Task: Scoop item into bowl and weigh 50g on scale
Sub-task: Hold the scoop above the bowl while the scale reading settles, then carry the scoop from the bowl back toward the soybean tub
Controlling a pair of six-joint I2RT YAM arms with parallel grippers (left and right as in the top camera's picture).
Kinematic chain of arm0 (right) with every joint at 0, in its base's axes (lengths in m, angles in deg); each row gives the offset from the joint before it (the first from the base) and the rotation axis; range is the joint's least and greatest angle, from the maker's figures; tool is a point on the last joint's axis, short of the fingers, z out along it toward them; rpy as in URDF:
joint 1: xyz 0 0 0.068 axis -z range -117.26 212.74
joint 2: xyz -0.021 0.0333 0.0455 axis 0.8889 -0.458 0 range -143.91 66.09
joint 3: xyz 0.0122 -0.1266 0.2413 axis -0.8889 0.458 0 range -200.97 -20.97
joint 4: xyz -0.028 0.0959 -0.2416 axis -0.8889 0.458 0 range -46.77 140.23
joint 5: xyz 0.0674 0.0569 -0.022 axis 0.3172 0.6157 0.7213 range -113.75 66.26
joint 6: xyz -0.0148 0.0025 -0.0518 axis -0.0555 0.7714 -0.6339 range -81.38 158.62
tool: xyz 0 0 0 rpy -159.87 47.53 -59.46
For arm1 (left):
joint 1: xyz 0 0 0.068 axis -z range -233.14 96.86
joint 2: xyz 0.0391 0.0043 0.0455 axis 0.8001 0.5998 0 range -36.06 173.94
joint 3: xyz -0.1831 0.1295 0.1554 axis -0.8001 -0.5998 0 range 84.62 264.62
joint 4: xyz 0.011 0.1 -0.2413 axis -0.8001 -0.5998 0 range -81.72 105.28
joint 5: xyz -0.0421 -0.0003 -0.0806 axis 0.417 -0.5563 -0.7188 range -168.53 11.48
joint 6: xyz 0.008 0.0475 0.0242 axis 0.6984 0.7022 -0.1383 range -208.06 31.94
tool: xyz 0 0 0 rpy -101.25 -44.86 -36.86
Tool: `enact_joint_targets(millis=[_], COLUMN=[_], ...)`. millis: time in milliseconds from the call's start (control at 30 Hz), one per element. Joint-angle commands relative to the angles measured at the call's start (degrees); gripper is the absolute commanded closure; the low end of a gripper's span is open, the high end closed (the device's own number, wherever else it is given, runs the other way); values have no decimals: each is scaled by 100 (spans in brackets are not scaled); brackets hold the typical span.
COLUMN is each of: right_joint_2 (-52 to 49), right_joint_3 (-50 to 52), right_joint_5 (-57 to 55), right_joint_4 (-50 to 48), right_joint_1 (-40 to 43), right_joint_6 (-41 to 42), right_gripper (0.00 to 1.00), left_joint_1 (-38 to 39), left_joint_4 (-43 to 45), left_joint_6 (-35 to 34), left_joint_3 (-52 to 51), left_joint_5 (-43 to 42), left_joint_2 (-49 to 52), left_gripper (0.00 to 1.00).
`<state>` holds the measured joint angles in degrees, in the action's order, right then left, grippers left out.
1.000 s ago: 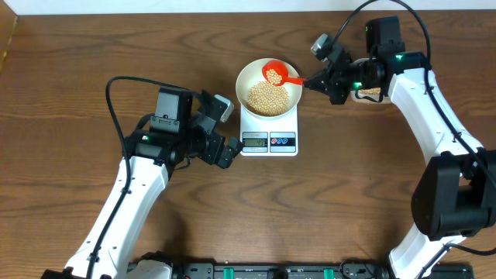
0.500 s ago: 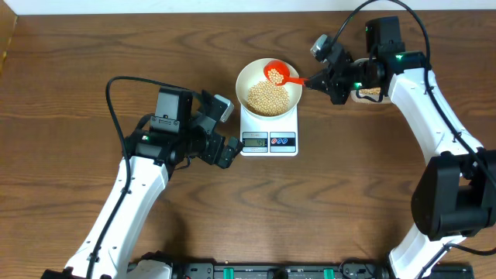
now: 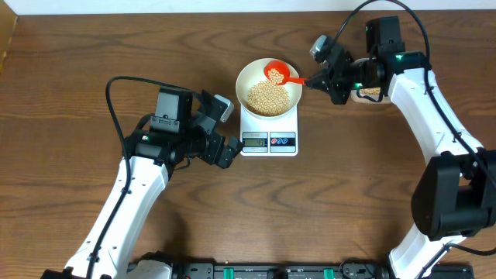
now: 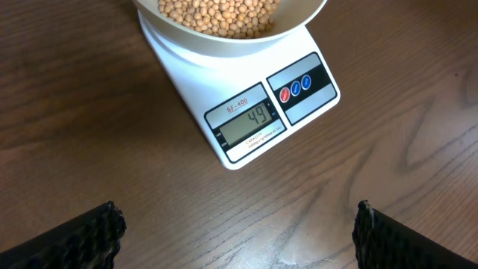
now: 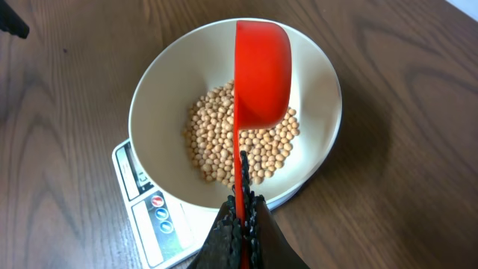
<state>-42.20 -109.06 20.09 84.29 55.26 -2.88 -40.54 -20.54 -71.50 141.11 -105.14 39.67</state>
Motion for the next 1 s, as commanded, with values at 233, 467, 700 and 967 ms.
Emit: enact_joint_targets(millis=[233, 467, 700, 967], right_joint_2=[-37, -37, -37, -37], right_joint_3=[4, 4, 4, 4], right_joint_5=[61, 70, 761, 1541], right_joint_4=[-37, -39, -63, -367], right_joint_1=[-79, -76, -11, 199], right_joint_6=[-321, -190, 772, 1665], right_gripper=[99, 99, 99, 99], left_joint_1=[2, 2, 2, 2], left_joint_4=[-15, -15, -15, -15], left_joint_6=[35, 35, 35, 35], left_joint_3=[-2, -2, -2, -2], left_joint_5=[31, 33, 33, 33], left_joint_2=[15, 15, 15, 15], left_gripper=[0, 0, 0, 0])
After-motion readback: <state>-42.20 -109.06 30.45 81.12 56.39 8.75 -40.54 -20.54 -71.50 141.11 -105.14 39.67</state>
